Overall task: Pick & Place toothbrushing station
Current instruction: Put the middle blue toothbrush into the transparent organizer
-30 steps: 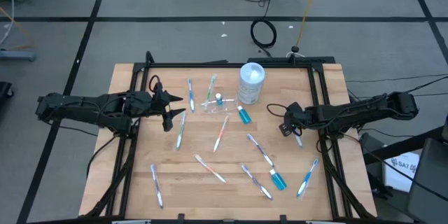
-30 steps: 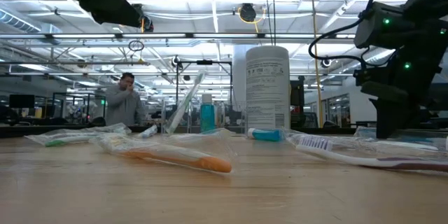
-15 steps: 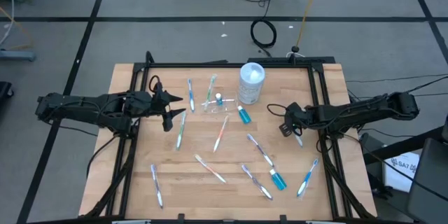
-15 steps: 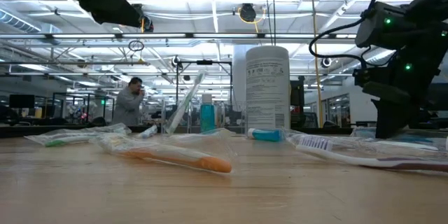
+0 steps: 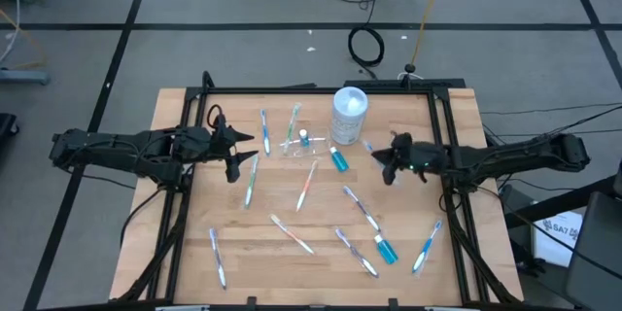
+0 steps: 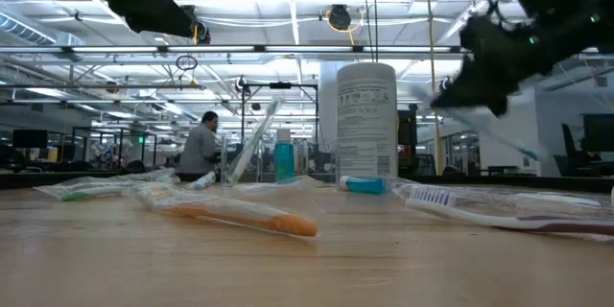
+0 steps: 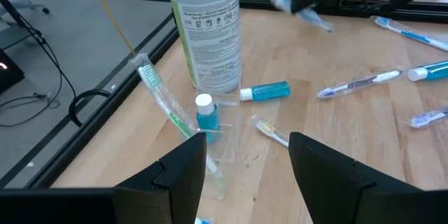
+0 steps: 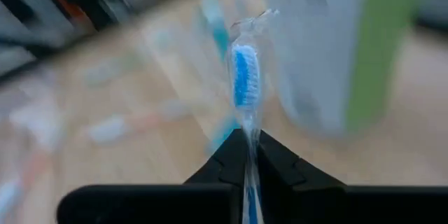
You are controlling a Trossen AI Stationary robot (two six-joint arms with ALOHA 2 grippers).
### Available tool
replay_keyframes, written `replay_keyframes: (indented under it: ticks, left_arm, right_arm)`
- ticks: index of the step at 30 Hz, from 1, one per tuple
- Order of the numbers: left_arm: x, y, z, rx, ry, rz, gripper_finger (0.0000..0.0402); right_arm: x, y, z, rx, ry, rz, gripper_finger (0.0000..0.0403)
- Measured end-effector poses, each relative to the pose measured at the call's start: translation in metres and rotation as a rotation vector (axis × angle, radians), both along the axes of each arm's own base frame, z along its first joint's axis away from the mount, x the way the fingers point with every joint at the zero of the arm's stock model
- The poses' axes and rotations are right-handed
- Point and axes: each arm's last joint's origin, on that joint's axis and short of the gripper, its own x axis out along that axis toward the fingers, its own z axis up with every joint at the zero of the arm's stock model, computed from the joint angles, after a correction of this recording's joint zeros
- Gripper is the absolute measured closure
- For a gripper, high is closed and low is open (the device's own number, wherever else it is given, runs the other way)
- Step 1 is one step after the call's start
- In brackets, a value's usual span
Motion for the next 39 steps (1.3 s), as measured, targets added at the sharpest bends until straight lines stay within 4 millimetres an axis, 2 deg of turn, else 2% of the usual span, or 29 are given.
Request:
replay_keyframes:
  ticks: [6, 10, 15, 18, 22, 27, 34, 39]
  left_arm:
    - [0.0, 0.0, 0.001, 0.005, -0.005, -0.002, 0.019]
    - [0.0, 0.0, 0.001, 0.017, -0.001, -0.006, 0.019]
    - [0.0, 0.0, 0.001, 0.023, 0.0, -0.007, 0.019]
    - [0.0, 0.0, 0.001, 0.024, 0.001, -0.007, 0.019]
    - [0.0, 0.0, 0.001, 0.028, 0.002, -0.009, 0.019]
    - [0.0, 0.0, 0.001, 0.032, 0.004, -0.011, 0.019]
    - [0.0, 0.0, 0.001, 0.032, 0.004, -0.011, 0.019]
    - [0.0, 0.0, 0.001, 0.024, 0.002, -0.008, 0.019]
  right_arm:
    - [0.017, 0.01, 0.033, -0.222, -0.338, 0.129, 0.0398]
    - [0.029, 0.019, 0.039, -0.37, -0.471, 0.192, 0.0397]
    - [0.046, 0.026, 0.035, -0.535, -0.571, 0.189, 0.0397]
    - [0.064, 0.027, 0.033, -0.61, -0.568, 0.183, 0.0397]
    - [0.097, 0.03, 0.033, -0.719, -0.508, 0.186, 0.0397]
    - [0.136, 0.028, 0.035, -0.87, -0.409, 0.05, 0.0397]
    - [0.18, 0.011, 0.02, -0.882, -0.34, -0.037, 0.0397]
    - [0.196, -0.005, 0.011, -0.883, -0.322, -0.113, 0.0397]
